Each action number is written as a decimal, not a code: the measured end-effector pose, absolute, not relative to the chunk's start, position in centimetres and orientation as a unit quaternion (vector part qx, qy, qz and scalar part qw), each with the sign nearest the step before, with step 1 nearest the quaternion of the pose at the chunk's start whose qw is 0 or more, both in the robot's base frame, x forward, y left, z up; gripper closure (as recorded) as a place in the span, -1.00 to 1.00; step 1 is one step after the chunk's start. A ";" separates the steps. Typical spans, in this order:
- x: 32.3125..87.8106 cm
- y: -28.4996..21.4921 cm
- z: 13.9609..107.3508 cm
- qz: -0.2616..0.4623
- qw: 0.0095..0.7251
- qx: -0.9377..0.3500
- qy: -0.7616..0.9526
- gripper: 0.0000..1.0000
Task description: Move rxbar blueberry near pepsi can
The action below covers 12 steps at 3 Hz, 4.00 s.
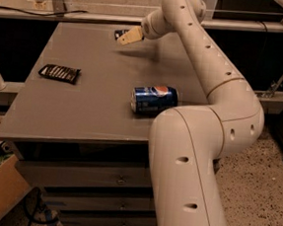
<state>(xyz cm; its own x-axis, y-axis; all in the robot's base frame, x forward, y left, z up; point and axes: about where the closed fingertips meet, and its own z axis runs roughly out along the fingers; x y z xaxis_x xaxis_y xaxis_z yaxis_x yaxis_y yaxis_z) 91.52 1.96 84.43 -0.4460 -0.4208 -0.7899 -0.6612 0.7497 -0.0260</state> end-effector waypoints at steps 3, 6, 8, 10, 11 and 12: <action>92.5 5.2 83.2 0.191 0.426 -0.311 0.828 -1.00; 93.1 6.5 81.9 0.155 0.403 -0.324 0.842 -0.73; 93.2 6.1 82.0 0.147 0.398 -0.313 0.849 0.16; 93.1 6.0 82.8 0.147 0.399 -0.313 0.849 1.00; 93.0 6.0 83.0 0.147 0.399 -0.313 0.849 1.00; 93.0 6.0 83.0 0.147 0.399 -0.313 0.849 1.00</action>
Offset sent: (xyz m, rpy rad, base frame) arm 0.0185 0.0299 -0.0076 0.1311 0.0130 0.0240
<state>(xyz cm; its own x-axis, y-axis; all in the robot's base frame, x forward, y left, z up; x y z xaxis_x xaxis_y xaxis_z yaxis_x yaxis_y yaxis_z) 93.01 6.04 82.97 -0.4855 -0.4148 -0.7696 -0.6495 0.7603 -0.0001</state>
